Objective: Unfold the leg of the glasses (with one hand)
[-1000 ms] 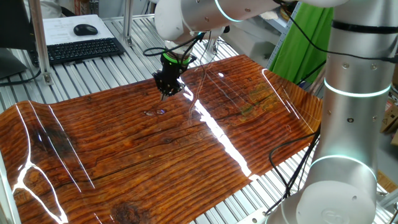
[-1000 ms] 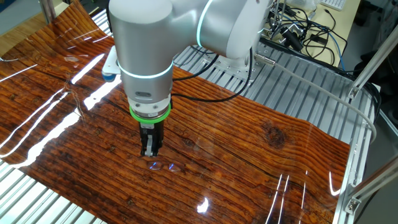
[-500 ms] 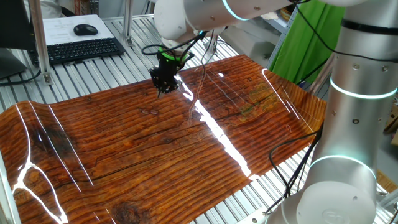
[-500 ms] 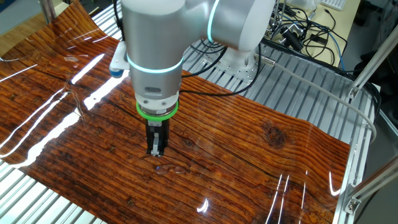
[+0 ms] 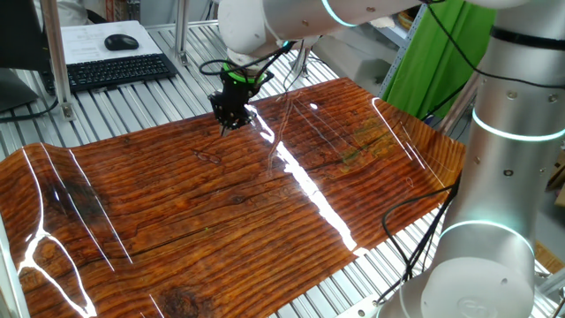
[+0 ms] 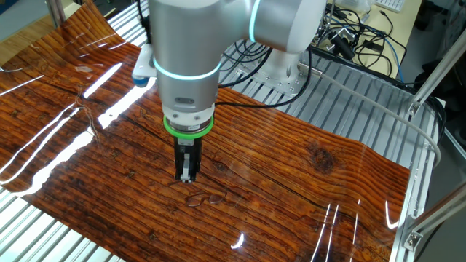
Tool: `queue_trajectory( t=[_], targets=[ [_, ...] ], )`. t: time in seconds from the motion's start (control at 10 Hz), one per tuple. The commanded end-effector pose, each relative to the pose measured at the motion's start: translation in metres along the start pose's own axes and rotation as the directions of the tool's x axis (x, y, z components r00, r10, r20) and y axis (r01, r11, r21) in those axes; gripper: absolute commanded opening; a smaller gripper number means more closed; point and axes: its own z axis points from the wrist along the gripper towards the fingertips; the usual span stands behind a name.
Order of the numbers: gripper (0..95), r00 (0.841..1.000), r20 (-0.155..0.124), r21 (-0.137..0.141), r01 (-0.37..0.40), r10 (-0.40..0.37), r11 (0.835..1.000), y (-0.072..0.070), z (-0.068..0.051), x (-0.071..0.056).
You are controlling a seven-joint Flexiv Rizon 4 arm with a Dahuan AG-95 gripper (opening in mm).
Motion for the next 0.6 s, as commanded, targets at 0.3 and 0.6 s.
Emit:
queue_trajectory(
  t=[0.3, 0.6],
  targets=[
    [0.0, 1.000, 0.024, -0.027, 0.017, -0.016, 0.999, 0.0021, -0.0121, -0.0011],
    [0.0, 0.999, 0.041, -0.050, 0.021, -0.019, 0.999, 0.0023, -0.0167, -0.0022]
  ],
)
